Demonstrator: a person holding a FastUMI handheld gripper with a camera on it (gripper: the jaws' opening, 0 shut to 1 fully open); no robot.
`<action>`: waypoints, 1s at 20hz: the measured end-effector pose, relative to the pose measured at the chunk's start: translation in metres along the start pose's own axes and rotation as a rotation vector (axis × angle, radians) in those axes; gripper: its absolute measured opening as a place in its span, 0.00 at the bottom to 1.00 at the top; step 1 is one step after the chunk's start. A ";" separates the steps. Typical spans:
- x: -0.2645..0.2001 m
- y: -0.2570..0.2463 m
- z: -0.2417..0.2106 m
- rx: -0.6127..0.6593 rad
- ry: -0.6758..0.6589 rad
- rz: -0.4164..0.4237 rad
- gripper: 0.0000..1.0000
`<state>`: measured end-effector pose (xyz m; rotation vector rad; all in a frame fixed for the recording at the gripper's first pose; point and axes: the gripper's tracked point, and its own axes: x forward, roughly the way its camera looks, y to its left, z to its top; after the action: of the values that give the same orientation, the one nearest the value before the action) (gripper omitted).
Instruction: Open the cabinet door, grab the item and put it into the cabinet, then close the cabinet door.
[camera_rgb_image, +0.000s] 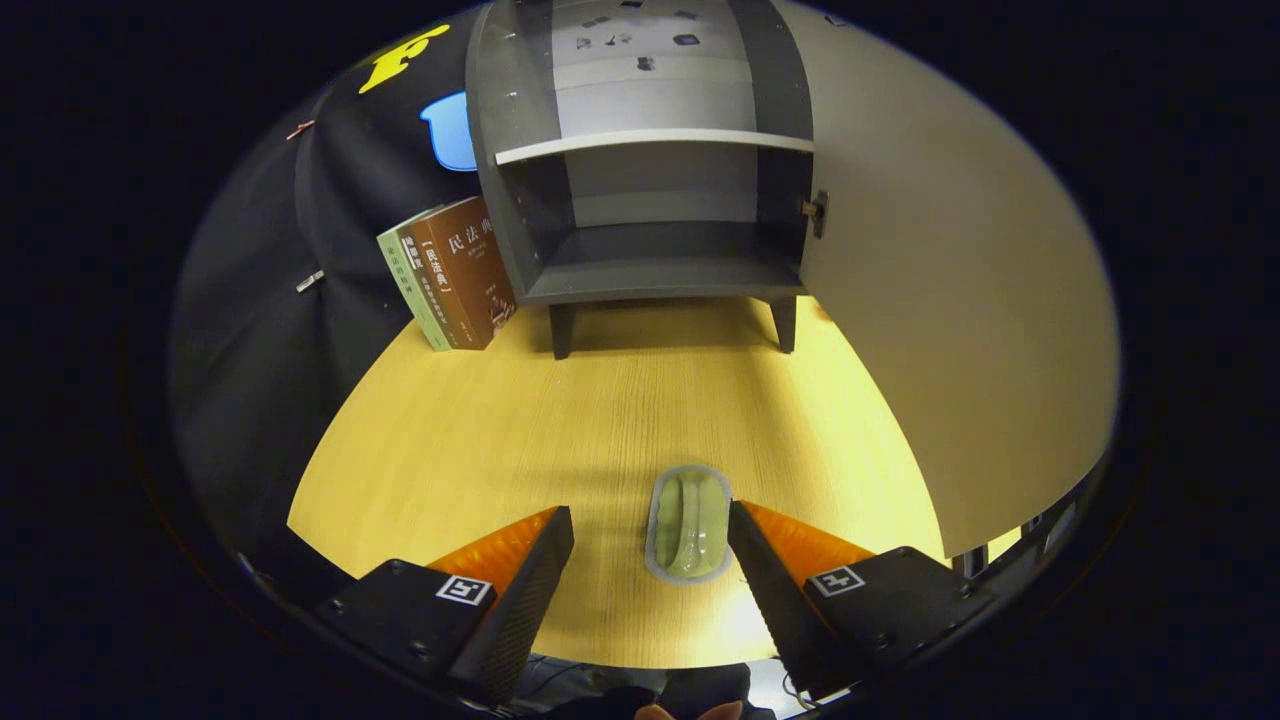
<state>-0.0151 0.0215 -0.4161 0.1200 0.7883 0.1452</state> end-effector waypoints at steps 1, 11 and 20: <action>0.003 -0.002 -0.004 0.001 0.009 -0.003 0.99; 0.055 -0.017 -0.031 -0.035 0.078 -0.059 0.94; 0.092 -0.041 -0.052 -0.055 0.154 -0.138 0.24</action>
<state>0.0148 0.0003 -0.5232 0.0021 0.9427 0.0455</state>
